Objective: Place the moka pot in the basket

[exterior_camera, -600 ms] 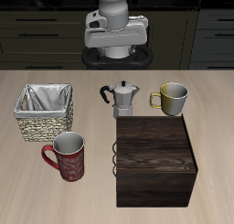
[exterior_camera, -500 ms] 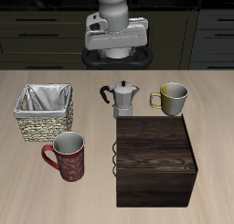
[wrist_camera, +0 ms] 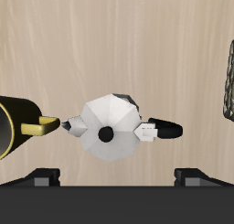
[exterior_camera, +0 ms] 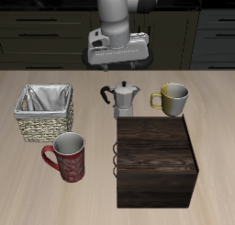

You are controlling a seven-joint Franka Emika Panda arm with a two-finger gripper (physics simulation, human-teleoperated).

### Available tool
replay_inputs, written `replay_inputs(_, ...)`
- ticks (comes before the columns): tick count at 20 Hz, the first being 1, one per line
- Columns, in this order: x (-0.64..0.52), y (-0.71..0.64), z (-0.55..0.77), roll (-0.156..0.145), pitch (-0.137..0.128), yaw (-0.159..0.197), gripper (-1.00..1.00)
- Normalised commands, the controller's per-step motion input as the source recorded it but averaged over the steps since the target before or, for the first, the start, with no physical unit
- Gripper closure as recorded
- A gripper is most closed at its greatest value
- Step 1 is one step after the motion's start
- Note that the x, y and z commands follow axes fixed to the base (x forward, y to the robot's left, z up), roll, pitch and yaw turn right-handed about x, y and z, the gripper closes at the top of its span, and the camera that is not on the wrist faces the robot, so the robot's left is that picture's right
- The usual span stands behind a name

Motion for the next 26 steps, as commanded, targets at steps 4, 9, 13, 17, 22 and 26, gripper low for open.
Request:
replay_inputs(4, -0.06, 0.00, -0.33, -0.011, -0.010, 0.013, -1.00)
replay_inputs(9, 0.00, 0.04, -0.35, 0.010, 0.031, 0.009, -1.00)
replay_inputs(13, 0.03, 0.05, -0.30, 0.001, 0.035, 0.018, -1.00)
replay_inputs(17, 0.04, 0.09, -0.31, 0.018, 0.049, 0.014, -1.00)
replay_inputs(22, 0.03, 0.04, -0.26, 0.054, 0.052, -0.015, -1.00)
replay_inputs(26, 0.04, -0.03, -0.13, -0.010, 0.017, -0.003, 1.00)
